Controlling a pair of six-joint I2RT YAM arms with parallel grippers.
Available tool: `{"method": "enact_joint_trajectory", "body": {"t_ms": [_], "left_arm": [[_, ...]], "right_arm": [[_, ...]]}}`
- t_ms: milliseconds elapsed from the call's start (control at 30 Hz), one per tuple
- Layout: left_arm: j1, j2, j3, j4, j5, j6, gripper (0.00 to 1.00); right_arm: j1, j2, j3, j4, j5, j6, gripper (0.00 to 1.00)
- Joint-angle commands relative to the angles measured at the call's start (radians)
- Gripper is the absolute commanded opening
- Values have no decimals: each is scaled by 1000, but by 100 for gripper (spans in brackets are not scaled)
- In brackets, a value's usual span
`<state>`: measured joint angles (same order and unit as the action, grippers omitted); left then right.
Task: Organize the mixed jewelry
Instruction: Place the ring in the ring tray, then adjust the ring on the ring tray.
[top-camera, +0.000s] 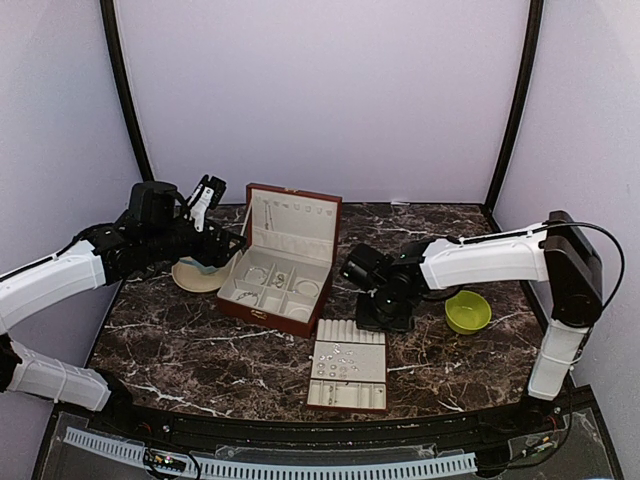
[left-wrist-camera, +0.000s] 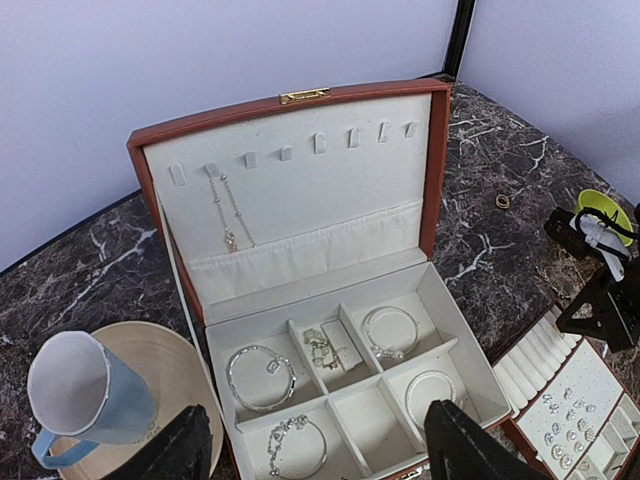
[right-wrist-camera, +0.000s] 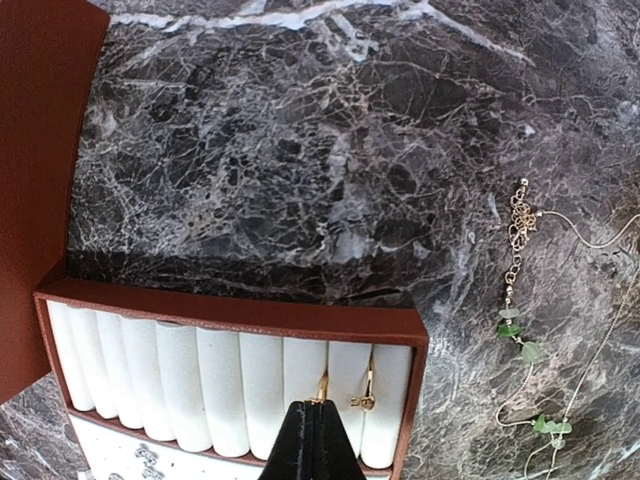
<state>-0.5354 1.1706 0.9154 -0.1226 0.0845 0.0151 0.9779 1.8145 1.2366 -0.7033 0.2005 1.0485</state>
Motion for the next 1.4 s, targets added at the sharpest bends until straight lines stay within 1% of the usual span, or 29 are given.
{"method": "enact_joint_trajectory", "body": {"t_ms": [0,733,1233,1300,1367], "left_arm": [[5,-3,-11,-15,-5,8,76],[5,-2,-11,-15,-3,8,76],[5,0,-10,-15,-5,8,76],[5,-1,-10,-15,-9,8,76],[5,-3,-12,-14,-17,9,76]], "right_arm": [[8,22,-20,5,-9,-8,0],[8,36,-67,10,-23,3,0],[8,-1,13,-65,17,-15,0],[5,-18,39,-90,36,-33,3],[-4,-41,70,-114,55,-52,8]]}}
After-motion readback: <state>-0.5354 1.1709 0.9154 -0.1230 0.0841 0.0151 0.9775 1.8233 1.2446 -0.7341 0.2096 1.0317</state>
